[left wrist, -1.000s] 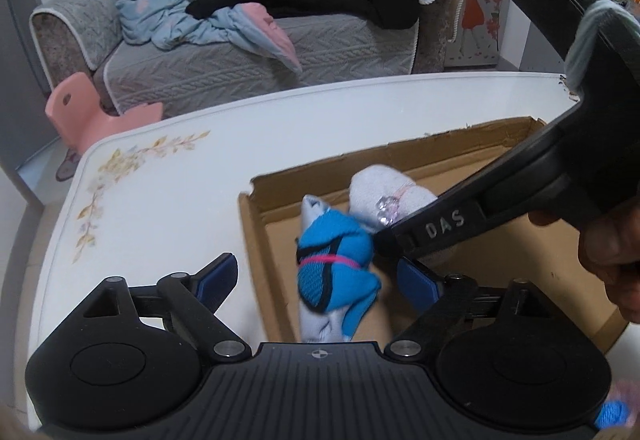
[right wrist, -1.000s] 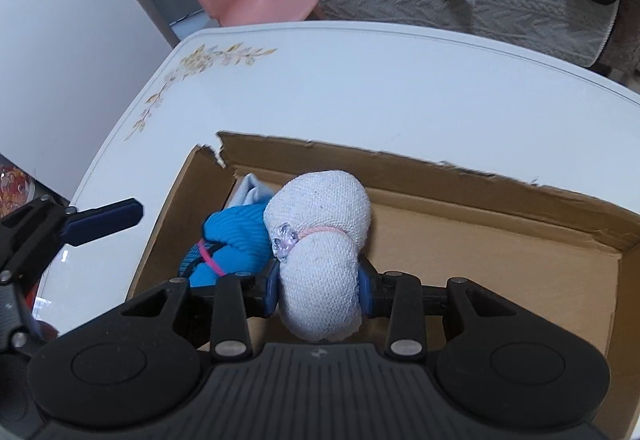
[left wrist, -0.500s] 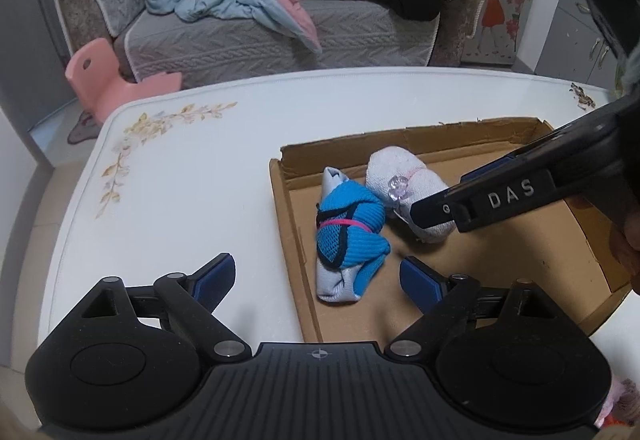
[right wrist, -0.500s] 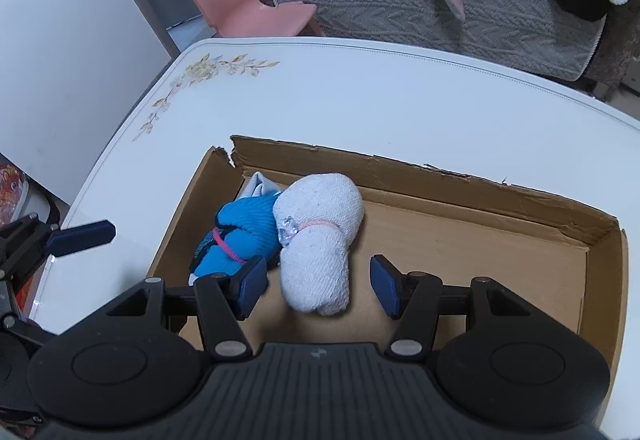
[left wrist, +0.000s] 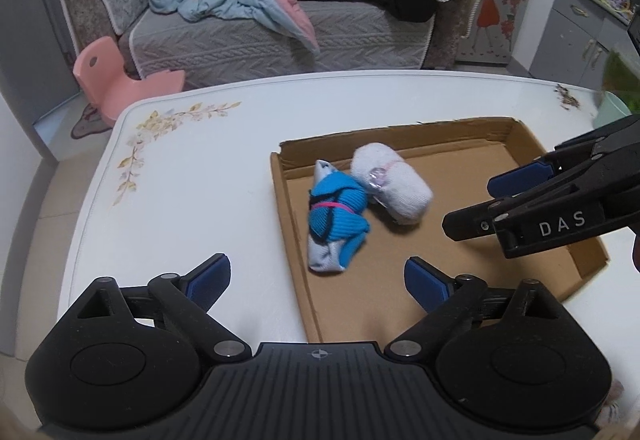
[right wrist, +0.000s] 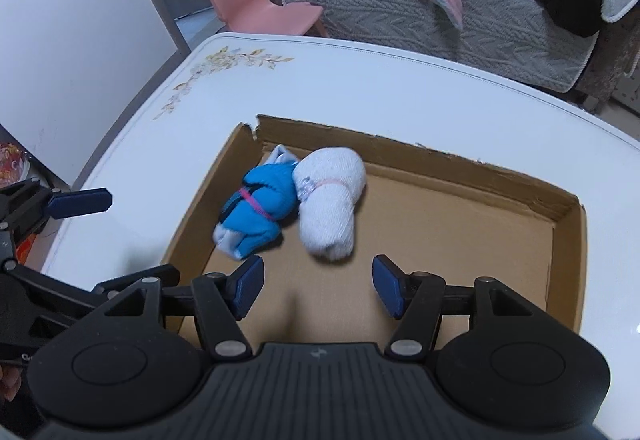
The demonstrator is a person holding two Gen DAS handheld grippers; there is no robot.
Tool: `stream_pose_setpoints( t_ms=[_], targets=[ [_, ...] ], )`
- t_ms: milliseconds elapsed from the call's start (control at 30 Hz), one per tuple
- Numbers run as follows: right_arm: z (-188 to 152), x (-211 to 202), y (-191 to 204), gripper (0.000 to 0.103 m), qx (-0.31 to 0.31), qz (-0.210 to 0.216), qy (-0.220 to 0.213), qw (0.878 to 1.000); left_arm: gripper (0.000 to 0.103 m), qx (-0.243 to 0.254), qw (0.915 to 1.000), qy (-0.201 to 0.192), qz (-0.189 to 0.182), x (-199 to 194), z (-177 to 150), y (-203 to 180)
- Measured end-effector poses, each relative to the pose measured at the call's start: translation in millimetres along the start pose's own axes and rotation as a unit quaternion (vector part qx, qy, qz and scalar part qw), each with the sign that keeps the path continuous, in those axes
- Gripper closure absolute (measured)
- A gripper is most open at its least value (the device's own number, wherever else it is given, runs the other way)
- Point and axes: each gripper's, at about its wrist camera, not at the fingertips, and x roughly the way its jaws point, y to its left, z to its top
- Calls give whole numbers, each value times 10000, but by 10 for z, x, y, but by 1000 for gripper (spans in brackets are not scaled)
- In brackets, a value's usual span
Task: Organize objects
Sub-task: 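Grasp the orange wrapped package with the right gripper while the left grasps the grey sock bundle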
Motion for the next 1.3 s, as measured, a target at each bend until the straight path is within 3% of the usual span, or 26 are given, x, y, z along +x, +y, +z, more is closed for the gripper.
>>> stream_pose_setpoints(
  t_ms=[200,400,633,900,1200,1300],
  targets=[
    [-146,-293,131,44,-92,4,-139,9999,5,2,10000,34,-72,-292,-101,-51],
    [-379,-579,197,35,-157,-17,-240,9996,1,-185,9992,140,-312,-546,-290,-62],
    [-830,-715,196,33,-36,6,-153,9999,1,-97,9979,476,-427,-465,-613,-145],
    [-1144,-397,135,30,396,-66,187,9990,1,-627,9912,948,-673,-138,-741,-142],
    [-1258,37,191,26,450,-222,484,9976,1,-878,9867,1295,-445,245,-858,-104],
    [-1254,105,177,25,523,-199,492,9972,1,-1151,9831,1304,-573,306,-842,-60]
  ],
)
